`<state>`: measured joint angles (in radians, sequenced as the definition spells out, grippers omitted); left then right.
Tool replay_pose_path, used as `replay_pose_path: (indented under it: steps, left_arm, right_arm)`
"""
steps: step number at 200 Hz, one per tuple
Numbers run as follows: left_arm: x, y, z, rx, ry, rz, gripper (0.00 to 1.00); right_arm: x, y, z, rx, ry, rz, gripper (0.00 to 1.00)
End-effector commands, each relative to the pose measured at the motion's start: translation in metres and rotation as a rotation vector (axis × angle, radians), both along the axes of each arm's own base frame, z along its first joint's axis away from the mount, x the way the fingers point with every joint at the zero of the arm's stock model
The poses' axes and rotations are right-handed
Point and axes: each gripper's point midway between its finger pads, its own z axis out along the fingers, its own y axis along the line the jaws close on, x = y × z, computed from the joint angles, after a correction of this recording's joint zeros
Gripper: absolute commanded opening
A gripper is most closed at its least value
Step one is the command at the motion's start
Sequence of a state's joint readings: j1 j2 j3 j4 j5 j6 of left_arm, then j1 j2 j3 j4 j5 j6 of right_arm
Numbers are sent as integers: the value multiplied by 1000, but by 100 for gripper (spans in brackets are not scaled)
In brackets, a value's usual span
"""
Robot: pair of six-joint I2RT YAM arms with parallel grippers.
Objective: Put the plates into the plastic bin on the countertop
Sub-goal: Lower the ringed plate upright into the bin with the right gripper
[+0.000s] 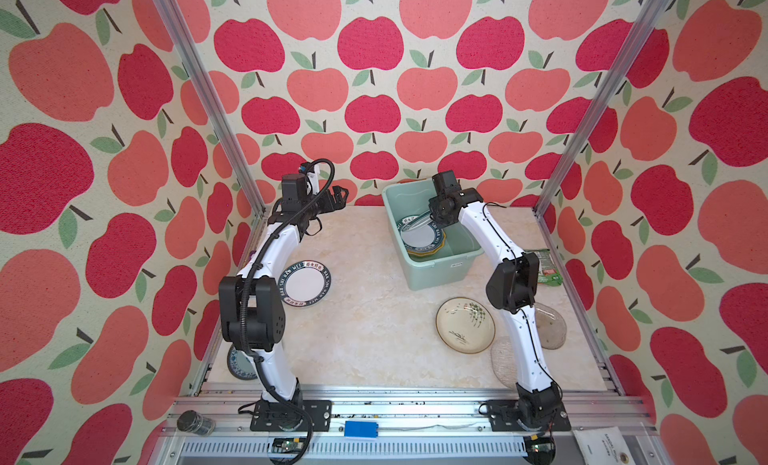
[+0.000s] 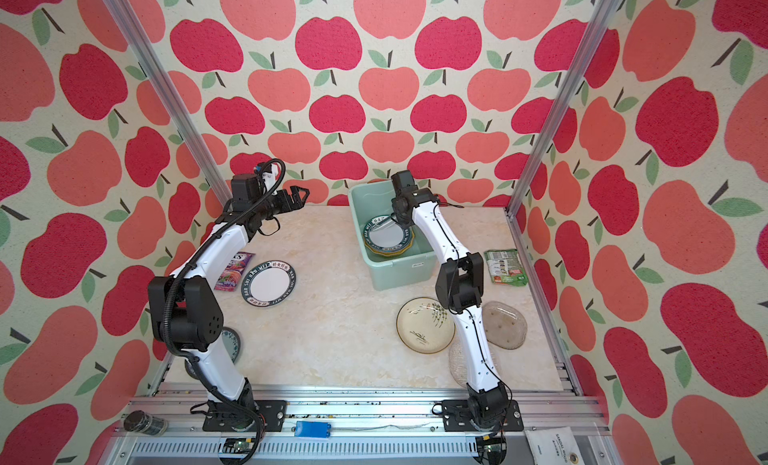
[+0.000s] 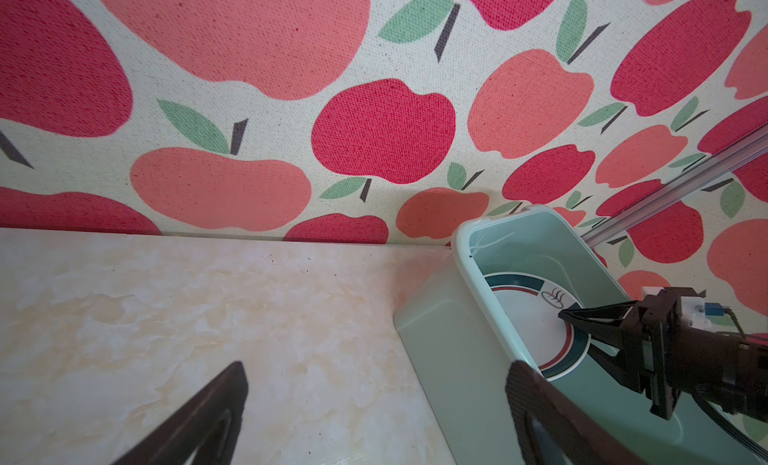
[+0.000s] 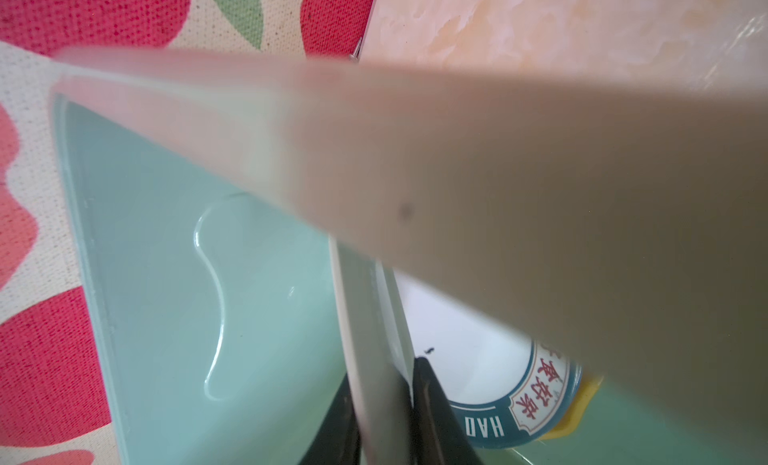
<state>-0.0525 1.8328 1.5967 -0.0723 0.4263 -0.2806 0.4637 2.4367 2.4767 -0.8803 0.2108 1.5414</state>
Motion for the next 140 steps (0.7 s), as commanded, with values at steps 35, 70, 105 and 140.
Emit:
replay_pose_path:
  steps: [35, 70, 105, 140]
  left_arm:
    - [-1, 3, 10, 27, -17, 8, 99]
    - [-11, 2, 11, 32, -10, 6, 99]
    - [-24, 1, 12, 35, -6, 4, 99]
    - [-36, 3, 12, 22, -6, 11, 99]
  right_arm:
    - [-72, 15, -111, 39, 459, 62, 17]
    - [-84, 17, -111, 34, 501, 91, 12]
    - [-90, 23, -113, 18, 506, 97, 7]
    - [-90, 32, -109, -1, 475, 66, 6]
